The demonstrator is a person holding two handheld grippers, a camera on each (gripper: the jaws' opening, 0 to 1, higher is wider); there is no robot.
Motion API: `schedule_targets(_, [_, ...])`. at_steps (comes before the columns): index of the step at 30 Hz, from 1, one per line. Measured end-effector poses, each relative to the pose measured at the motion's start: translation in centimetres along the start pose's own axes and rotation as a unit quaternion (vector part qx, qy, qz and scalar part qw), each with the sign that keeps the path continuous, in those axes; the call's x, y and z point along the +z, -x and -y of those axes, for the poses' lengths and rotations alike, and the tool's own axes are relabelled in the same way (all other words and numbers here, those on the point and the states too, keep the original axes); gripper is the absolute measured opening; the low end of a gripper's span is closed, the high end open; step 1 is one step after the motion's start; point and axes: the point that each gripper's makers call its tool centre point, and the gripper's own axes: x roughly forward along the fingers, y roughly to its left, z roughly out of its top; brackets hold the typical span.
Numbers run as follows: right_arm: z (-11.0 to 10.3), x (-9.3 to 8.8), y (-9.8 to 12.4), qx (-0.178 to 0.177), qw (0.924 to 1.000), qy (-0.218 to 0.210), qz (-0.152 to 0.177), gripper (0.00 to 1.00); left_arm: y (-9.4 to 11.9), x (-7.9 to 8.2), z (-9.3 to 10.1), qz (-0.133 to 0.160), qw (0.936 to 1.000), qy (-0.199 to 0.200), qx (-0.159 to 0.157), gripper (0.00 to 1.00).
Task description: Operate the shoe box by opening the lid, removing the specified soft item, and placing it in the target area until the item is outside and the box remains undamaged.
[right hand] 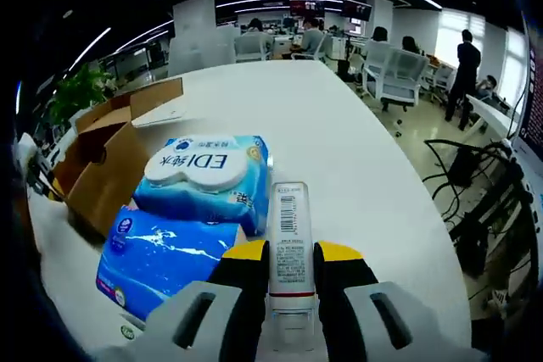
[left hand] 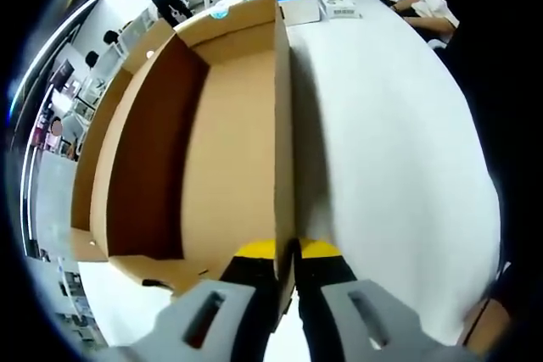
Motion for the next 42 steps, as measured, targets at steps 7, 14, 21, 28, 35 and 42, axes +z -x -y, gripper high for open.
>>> schedule_targets(7, [0.3,-1.2,-0.8,-0.004,0.9999,0.002,-0.015,0.2,0.0,0.0,0.0,0.0,1.0,0.001,0.0,0.06])
schedule_targets(14, [0.5,-1.5,-1.2,-0.003,0.9998,-0.004,-0.018,0.2,0.0,0.0,0.1,-0.001,1.0,0.002,0.0,0.06])
schedule_targets(21, [0.6,-1.5,-1.2,-0.005,0.9999,-0.006,-0.015,0.21,0.0,0.0,0.1,-0.001,1.0,0.001,0.0,0.06])
schedule_targets(28, [0.9,-1.5,-1.2,-0.005,0.9998,0.009,-0.016,0.21,0.1,0.0,0.1,0.0,1.0,-0.002,-0.001,0.05])
schedule_targets(35, [0.6,-1.3,-1.0,0.0,0.9998,0.014,-0.014,0.25,0.1,0.0,0.1,0.0,1.0,0.0,-0.001,0.05])
schedule_targets(42, [0.4,-0.4,-0.3,-0.006,0.9996,0.029,-0.001,0.33,0.0,0.0,0.1,0.0,1.0,0.0,-0.001,0.05])
